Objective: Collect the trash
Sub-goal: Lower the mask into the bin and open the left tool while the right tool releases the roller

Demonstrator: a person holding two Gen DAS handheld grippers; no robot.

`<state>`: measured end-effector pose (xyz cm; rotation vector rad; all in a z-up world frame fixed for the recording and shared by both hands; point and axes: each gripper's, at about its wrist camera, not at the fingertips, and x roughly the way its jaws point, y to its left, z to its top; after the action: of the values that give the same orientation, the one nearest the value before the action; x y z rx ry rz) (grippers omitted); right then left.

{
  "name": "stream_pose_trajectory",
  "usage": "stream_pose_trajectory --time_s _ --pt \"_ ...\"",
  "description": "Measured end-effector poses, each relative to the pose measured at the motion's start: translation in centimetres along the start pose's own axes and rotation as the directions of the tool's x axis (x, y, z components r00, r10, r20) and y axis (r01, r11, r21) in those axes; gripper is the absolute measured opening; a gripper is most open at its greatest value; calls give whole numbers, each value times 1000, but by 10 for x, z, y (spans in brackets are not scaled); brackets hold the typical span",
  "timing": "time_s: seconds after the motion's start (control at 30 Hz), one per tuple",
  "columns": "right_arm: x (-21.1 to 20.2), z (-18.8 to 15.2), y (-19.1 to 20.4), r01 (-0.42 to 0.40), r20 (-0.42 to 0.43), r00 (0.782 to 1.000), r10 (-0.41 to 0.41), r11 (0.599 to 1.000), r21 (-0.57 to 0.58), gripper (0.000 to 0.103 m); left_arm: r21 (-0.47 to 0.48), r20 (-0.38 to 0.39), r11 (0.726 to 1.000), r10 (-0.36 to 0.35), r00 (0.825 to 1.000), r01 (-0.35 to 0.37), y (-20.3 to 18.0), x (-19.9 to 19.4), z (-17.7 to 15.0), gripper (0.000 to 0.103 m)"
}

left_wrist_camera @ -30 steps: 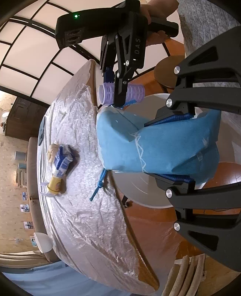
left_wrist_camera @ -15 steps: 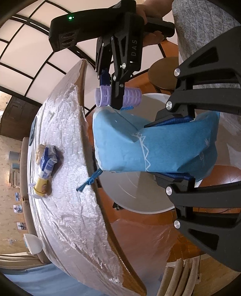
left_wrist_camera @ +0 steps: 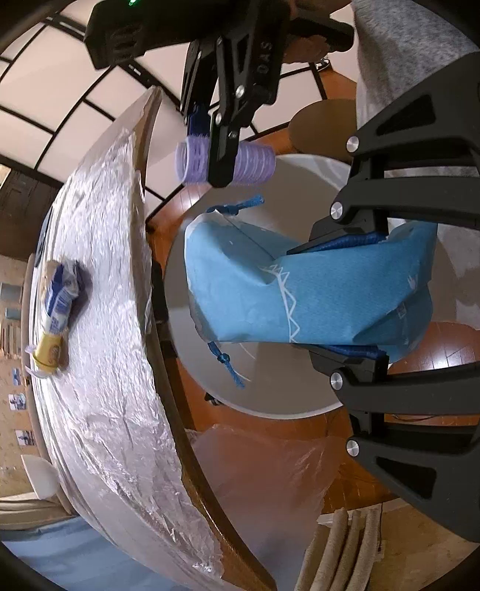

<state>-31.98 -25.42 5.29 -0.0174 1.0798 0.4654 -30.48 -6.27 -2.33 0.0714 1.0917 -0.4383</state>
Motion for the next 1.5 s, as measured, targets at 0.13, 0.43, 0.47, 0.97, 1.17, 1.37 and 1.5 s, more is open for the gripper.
stream_pose_trajectory --time_s 0.13,0.43,0.47,0.97,1.17,1.37,1.5 --pt "6 2 2 18 -4 1000 -18 1000 -18 43 -26 -22 999 35 999 -36 5 10 3 40" --pt "19 0 -2 24 -23 999 -24 1000 -3 43 -71 -41 995 64 997 -67 12 24 7 40" --pt "21 0 -3 26 -26 999 -26 1000 -1 43 -70 -42 995 68 997 -71 11 25 9 40" --pt "42 -7 -5 42 -65 997 -40 999 16 43 -54 -60 995 79 995 -82 11 44 21 40" --pt "50 -8 -6 47 -79 996 -46 999 19 43 -39 -73 996 82 994 -85 9 52 26 40" --pt "57 -7 -8 53 -87 995 -51 998 23 43 -30 -82 996 83 993 -85 7 61 26 40" --pt "62 -5 -9 56 -92 994 -54 998 24 43 -24 -86 996 83 993 -85 7 67 27 40"
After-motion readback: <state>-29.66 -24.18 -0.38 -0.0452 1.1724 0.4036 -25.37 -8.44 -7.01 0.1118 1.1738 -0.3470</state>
